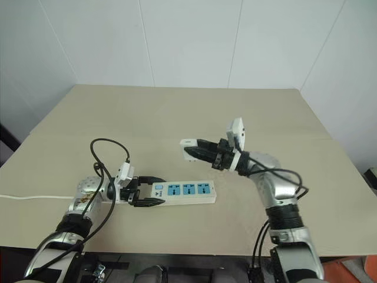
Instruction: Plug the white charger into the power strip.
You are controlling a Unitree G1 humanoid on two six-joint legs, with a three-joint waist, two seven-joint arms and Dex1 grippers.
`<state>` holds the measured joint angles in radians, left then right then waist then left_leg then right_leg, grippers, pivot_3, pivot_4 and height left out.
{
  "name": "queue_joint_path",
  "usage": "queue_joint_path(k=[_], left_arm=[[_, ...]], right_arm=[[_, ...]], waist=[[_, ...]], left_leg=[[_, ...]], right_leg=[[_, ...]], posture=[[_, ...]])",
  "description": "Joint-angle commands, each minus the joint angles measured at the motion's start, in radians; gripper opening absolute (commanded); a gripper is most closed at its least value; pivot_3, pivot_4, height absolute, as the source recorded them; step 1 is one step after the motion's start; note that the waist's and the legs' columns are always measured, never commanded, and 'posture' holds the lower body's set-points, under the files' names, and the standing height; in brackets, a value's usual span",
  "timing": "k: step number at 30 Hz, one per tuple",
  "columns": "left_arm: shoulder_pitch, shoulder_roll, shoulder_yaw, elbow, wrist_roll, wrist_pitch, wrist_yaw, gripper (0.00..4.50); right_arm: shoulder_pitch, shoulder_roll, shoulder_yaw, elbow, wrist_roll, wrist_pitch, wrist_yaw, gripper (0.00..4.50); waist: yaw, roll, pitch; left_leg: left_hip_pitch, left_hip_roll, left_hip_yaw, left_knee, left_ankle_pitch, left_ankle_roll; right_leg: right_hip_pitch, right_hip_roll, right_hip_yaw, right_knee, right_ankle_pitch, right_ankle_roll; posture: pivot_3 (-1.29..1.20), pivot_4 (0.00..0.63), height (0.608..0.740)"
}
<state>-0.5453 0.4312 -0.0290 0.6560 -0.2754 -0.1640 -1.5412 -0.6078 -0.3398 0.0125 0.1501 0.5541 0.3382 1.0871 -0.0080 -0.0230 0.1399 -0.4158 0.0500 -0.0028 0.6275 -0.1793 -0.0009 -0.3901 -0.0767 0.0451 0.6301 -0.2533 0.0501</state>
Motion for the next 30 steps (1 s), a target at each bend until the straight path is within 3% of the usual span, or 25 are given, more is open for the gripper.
queue_joint_path(k=[1, 18, 30], left_arm=[[-0.005, -0.025, -0.019, -0.047, -0.008, 0.016, 0.016, 3.25], [-0.047, -0.036, -0.046, 0.023, 0.006, -0.005, -0.008, 3.25], [-0.037, -0.026, -0.043, 0.019, 0.005, -0.01, -0.01, 3.25]], right_arm=[[0.009, 0.044, -0.012, 0.069, 0.01, -0.099, 0.077, 1.11], [0.009, 0.213, 0.04, 0.356, -0.089, -0.436, 0.284, 1.11], [-0.074, 0.234, 0.017, 0.53, -0.123, -0.499, 0.323, 1.11]], waist=[[0.003, 0.0, 0.0], [-0.002, 0.0, 0.0], [-0.004, 0.001, 0.0]], left_leg=[[0.0, 0.0, 0.0, 0.0, 0.0, 0.0], [0.001, 0.0, 0.0, 0.0, 0.0, 0.0], [0.001, 0.0, 0.0, 0.0, 0.0, 0.0]], right_leg=[[0.0, 0.0, 0.0, 0.0, 0.0, 0.0], [0.0, 0.0, 0.0, 0.001, 0.0, 0.0], [0.0, 0.0, 0.0, 0.001, 0.0, 0.0]], posture=[[0.0, 0.15, 0.74], [0.0, 0.15, 0.74], [0.0, 0.15, 0.74]])
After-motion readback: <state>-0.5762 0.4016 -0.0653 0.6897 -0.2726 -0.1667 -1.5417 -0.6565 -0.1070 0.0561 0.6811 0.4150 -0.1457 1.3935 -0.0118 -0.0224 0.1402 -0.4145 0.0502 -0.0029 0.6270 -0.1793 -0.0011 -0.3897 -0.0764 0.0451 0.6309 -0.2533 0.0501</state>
